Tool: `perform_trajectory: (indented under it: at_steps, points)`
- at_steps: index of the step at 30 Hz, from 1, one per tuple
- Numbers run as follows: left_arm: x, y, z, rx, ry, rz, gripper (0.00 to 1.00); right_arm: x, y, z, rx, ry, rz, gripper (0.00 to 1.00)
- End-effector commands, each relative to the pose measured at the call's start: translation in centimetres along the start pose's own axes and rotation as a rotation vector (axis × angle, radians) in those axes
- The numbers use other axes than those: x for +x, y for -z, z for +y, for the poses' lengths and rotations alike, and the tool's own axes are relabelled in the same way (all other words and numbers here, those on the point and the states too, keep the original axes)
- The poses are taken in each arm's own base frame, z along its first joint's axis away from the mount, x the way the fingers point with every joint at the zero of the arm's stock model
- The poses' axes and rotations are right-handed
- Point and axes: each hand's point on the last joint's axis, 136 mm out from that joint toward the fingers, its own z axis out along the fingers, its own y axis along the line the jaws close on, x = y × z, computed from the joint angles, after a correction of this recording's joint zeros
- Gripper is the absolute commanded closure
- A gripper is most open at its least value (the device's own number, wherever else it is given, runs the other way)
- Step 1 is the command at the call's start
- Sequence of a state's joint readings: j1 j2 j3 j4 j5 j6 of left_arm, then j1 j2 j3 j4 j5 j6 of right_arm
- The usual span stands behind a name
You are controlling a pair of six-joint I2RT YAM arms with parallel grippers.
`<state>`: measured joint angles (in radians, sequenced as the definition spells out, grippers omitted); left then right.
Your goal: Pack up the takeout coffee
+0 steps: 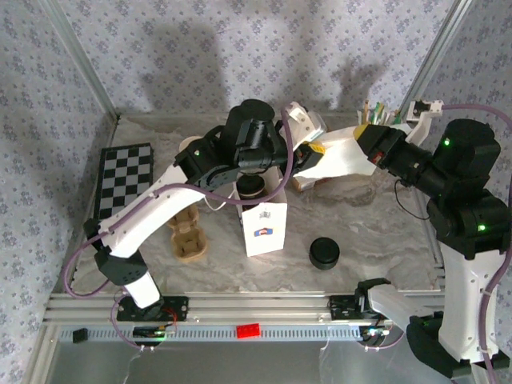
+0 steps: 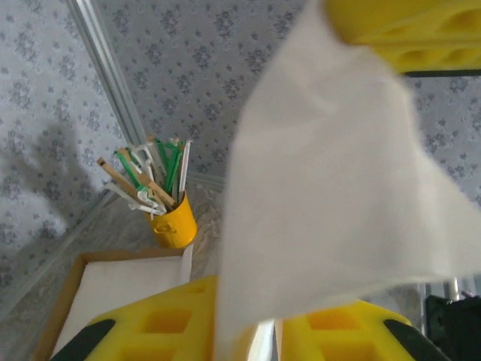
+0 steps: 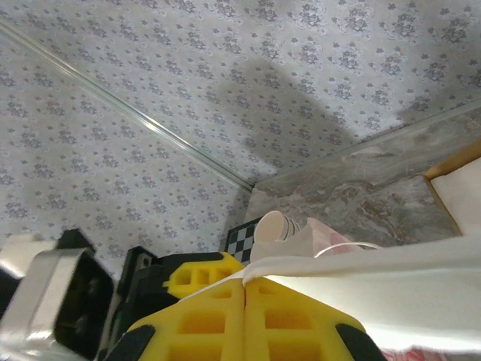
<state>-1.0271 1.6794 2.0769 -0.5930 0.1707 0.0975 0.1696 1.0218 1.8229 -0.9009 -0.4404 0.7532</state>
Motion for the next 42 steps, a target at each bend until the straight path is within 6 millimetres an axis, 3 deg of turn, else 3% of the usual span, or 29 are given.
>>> perform_trajectory:
  at_steps: [1,5,9,12,16,21,25,30,37,42]
  points:
    - [-1.9,2.0,0.8,-0.034,0.019,-0.063,0.84,-0.5,0.8,1.7,-0.067,0.010,-0.027,1.00]
    - [-1.2,2.1,0.3,0.002,0.031,-0.045,0.73,-0.7,0.6,2.1,-0.090,0.004,-0.024,1.00]
    - [-1.0,1.7,-0.4,0.049,0.040,-0.048,0.72,-1.0,0.5,2.3,-0.100,0.005,-0.035,1.00]
    - [-1.2,1.6,-0.2,0.040,0.039,-0.065,0.76,-1.2,0.8,2.6,-0.106,0.007,-0.045,1.00]
    - [-1.4,1.6,0.9,-0.011,0.050,-0.076,0.89,-1.0,1.0,2.5,-0.105,0.011,-0.047,1.00]
    - [-2.2,2.5,2.2,-0.060,0.062,-0.098,1.00,-0.4,0.8,2.1,-0.102,0.010,-0.030,1.00]
    - [-2.1,3.7,4.2,-0.122,0.066,-0.074,1.00,0.2,0.7,2.1,-0.120,0.024,-0.007,1.00]
    - [-2.8,5.6,5.7,-0.167,0.014,-0.072,1.00,2.3,0.8,2.0,-0.171,0.042,0.052,0.87]
    - [-2.8,8.4,7.5,-0.184,-0.064,-0.022,1.00,5.9,1.1,2.4,-0.281,0.121,0.169,0.62]
    - [-2.4,10.4,8.2,-0.208,-0.112,0.015,1.00,5.4,0.0,0.9,-0.188,0.246,0.176,0.51]
